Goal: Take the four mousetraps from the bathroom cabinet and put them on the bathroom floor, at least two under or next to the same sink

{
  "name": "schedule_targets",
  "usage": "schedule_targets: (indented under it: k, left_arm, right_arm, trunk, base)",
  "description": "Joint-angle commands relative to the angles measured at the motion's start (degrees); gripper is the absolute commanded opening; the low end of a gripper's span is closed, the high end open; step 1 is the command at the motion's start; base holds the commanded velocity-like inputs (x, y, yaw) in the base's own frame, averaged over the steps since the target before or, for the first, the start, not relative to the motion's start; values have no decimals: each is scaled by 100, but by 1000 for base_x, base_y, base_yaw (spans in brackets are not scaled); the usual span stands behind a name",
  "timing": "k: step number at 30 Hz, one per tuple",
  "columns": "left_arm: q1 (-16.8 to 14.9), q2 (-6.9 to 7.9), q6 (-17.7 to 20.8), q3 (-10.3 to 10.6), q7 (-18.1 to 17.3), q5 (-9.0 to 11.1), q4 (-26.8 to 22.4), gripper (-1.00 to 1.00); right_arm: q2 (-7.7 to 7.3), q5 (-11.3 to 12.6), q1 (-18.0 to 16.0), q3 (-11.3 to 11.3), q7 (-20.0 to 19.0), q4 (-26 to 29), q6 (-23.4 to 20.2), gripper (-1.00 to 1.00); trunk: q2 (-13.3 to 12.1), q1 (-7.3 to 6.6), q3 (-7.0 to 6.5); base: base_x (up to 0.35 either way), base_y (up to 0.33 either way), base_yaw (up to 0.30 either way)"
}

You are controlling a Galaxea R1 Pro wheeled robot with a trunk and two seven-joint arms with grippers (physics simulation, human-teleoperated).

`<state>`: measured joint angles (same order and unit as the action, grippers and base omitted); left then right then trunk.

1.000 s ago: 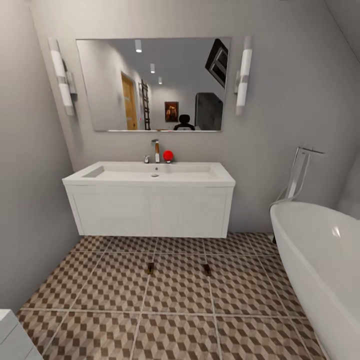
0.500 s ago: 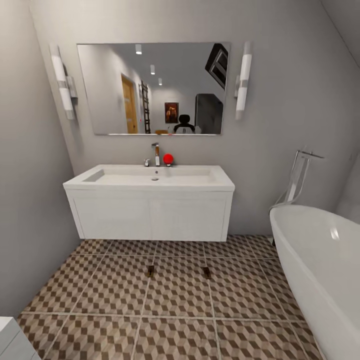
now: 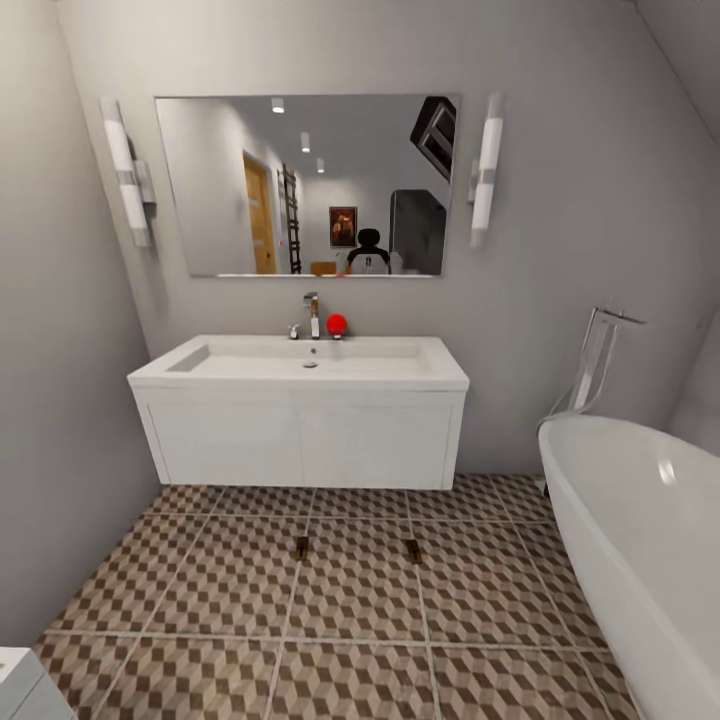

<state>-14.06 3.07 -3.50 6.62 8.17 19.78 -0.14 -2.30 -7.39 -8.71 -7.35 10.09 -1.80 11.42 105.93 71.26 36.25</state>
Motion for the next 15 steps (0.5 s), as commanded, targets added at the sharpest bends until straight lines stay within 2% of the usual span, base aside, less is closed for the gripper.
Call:
schedule_targets:
  k: [1,6,15]
  left_arm:
    - [40,-2,-18,50,12,46,0,100]
    - [227,-6,-97,50,10,42,-3,100]
    - [324,5,-183,50,10,50,-4,100]
  right_arm:
    - [1,-61,5,-48,0,-20,33,100]
    - [14,-61,59,-48,-87,-17,68,100]
    - [19,-61,84,-47,-153,-16,98,100]
  trunk:
    - [-39,-23,-13]
    - [-239,-133,-103]
    - [-600,-331,-265]
  base:
    - [0,0,0]
    - [0,0,0]
    - [0,0,0]
